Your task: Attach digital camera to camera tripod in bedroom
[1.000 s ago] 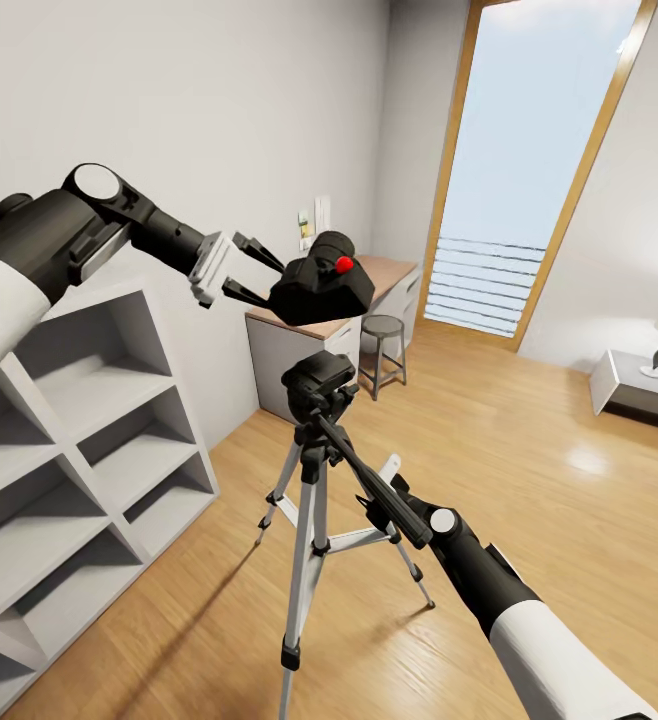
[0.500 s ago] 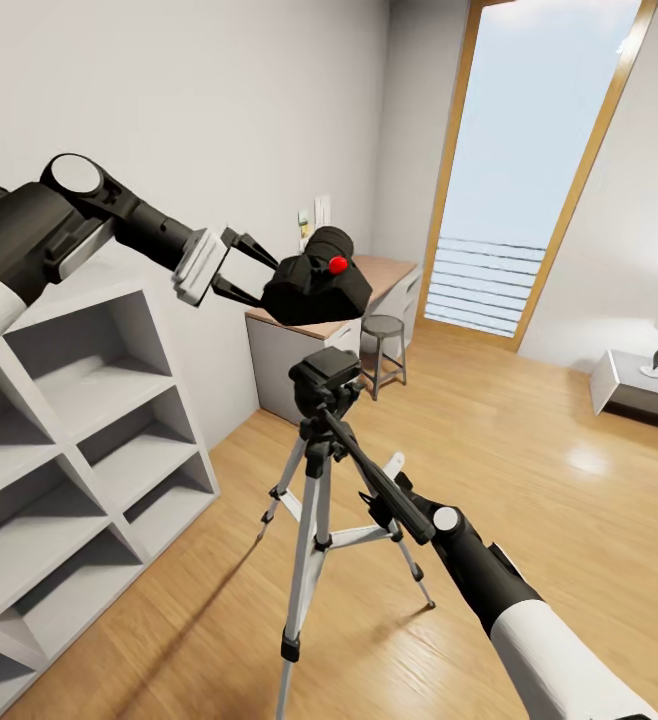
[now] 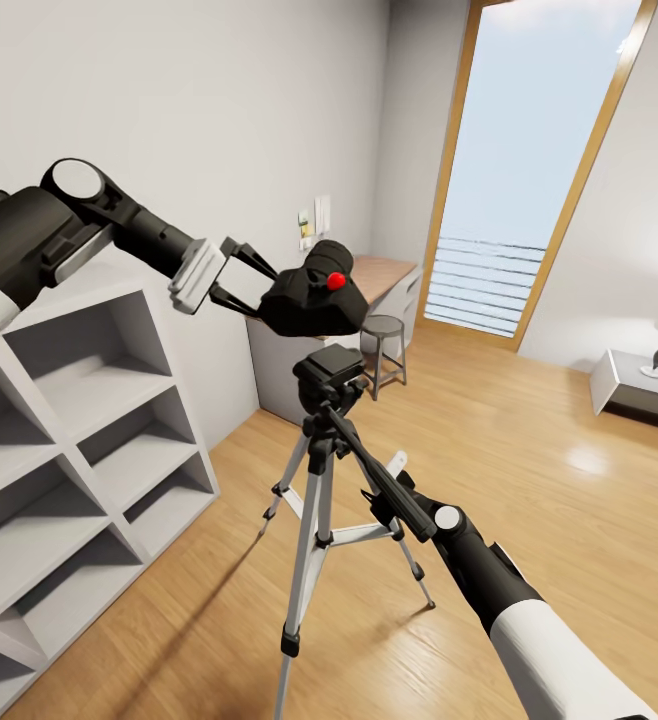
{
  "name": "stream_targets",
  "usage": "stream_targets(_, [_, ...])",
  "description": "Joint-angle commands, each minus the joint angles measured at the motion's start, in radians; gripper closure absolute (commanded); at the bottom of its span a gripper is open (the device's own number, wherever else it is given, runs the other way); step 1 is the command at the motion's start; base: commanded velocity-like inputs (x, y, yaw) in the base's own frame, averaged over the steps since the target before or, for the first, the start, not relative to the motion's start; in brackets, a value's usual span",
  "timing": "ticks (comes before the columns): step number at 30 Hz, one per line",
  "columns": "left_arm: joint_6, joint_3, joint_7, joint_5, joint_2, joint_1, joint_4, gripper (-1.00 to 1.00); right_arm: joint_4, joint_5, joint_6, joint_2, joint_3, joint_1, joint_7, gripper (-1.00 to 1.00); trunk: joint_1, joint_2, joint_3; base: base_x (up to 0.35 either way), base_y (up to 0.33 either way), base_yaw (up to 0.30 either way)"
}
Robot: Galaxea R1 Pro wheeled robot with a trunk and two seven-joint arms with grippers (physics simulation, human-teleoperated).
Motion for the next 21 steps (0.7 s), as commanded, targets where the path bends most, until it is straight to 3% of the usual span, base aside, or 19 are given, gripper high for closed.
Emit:
stream_targets(1, [-0.013, -0.008, 0.002, 0.009, 0.003, -0.003, -0.002, 1.00, 0.061, -0.051, -0.004, 0.001, -0.004, -0.001, 0.005, 1.00, 0.001, -0.002, -0.002, 0.000, 0.000, 0.000])
stream_targets(9, [-0.016, -0.044, 0.001, 0.044, 0.007, -0.022, -0.013, 1.00, 0.061, -0.051, -0.004, 0.001, -0.004, -0.001, 0.005, 1.00, 0.001, -0.002, -0.002, 0.000, 0.000, 0.000])
stream_targets(16, [-0.030, -0.106, 0.001, 0.111, 0.006, -0.068, -0.009, 1.00, 0.061, -0.051, -0.004, 0.004, -0.004, 0.000, 0.004, 1.00, 0.001, -0.002, -0.002, 0.000, 0.000, 0.000])
stream_targets(21, [-0.065, -0.171, 0.001, 0.156, -0.003, -0.092, 0.012, 1.00, 0.061, -0.050, -0.004, 0.006, -0.004, 0.001, 0.003, 1.00, 0.001, -0.002, -0.002, 0.000, 0.000, 0.000])
